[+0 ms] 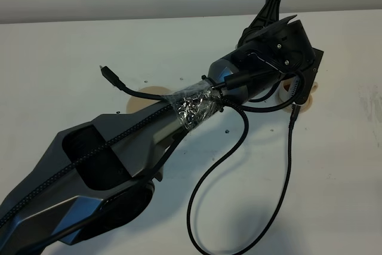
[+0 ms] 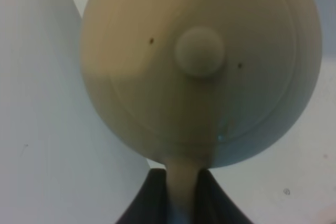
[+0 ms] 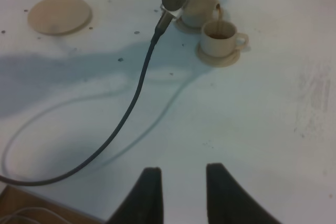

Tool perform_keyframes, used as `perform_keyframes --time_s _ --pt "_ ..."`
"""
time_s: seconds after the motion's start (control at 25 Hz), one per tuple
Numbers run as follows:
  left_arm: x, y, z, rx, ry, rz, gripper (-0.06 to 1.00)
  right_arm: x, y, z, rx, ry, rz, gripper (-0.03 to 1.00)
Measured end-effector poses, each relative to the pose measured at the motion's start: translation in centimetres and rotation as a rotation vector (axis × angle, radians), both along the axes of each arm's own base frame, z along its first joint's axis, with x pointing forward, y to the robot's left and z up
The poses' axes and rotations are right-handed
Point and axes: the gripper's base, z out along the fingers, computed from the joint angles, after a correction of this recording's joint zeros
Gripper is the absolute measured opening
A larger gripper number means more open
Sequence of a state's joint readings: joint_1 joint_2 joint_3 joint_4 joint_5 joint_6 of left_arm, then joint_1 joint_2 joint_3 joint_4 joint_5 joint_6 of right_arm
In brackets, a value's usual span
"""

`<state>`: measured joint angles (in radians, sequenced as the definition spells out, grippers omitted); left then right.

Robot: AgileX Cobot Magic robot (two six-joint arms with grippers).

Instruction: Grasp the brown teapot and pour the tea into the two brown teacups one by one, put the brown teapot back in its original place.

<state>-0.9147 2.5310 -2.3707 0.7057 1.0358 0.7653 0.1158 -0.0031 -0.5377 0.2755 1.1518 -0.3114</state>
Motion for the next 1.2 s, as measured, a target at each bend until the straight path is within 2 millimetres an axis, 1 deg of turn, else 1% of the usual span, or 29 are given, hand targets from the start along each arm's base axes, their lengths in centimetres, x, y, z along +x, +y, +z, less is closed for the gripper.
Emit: perform_keyframes --time_s 1.2 --pt "-0.01 0.0 0.12 0.027 -0.016 -0.012 0.08 0.0 0.0 0.0 0.0 0.0 0.0 0.22"
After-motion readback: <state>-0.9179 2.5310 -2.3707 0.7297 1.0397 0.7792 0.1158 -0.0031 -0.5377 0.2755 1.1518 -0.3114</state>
